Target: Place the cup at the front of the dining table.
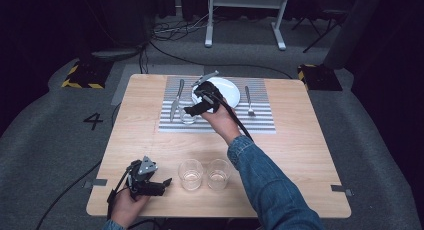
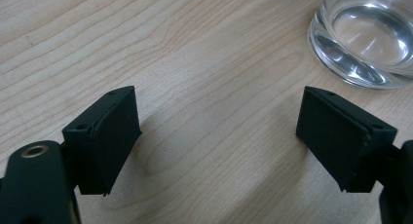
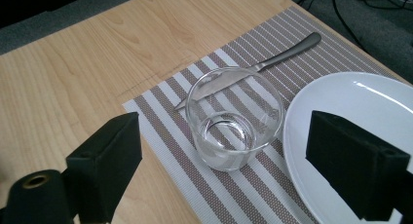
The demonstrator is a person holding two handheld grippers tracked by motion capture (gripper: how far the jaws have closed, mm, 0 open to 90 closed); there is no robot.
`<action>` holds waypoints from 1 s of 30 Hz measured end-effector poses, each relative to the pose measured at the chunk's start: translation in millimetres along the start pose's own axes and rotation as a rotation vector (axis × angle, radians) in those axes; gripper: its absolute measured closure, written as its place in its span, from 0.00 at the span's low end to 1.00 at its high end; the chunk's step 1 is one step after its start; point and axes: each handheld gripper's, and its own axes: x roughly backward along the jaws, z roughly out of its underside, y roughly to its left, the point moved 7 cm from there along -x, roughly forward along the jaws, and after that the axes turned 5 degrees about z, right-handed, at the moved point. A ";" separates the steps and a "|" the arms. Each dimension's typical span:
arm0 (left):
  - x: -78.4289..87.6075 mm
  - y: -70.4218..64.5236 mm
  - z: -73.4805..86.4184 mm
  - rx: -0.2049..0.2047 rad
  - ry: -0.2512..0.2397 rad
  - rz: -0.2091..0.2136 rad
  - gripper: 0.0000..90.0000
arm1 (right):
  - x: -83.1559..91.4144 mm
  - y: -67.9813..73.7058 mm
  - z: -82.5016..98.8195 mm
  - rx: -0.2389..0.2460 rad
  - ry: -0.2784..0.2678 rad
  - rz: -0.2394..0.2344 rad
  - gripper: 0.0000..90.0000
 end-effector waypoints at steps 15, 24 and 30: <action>-0.3 -0.7 0.1 0.005 0.003 0.007 0.18 | 67.0 -3.6 13.0 0.037 -0.042 -0.002 0.15; -0.3 -0.9 -0.1 0.008 -0.001 0.010 0.18 | 109.2 -8.1 26.7 0.049 -0.095 0.014 0.15; -0.4 -1.0 -0.2 0.009 -0.003 0.010 0.18 | 132.5 -16.7 39.6 0.032 -0.112 0.030 0.16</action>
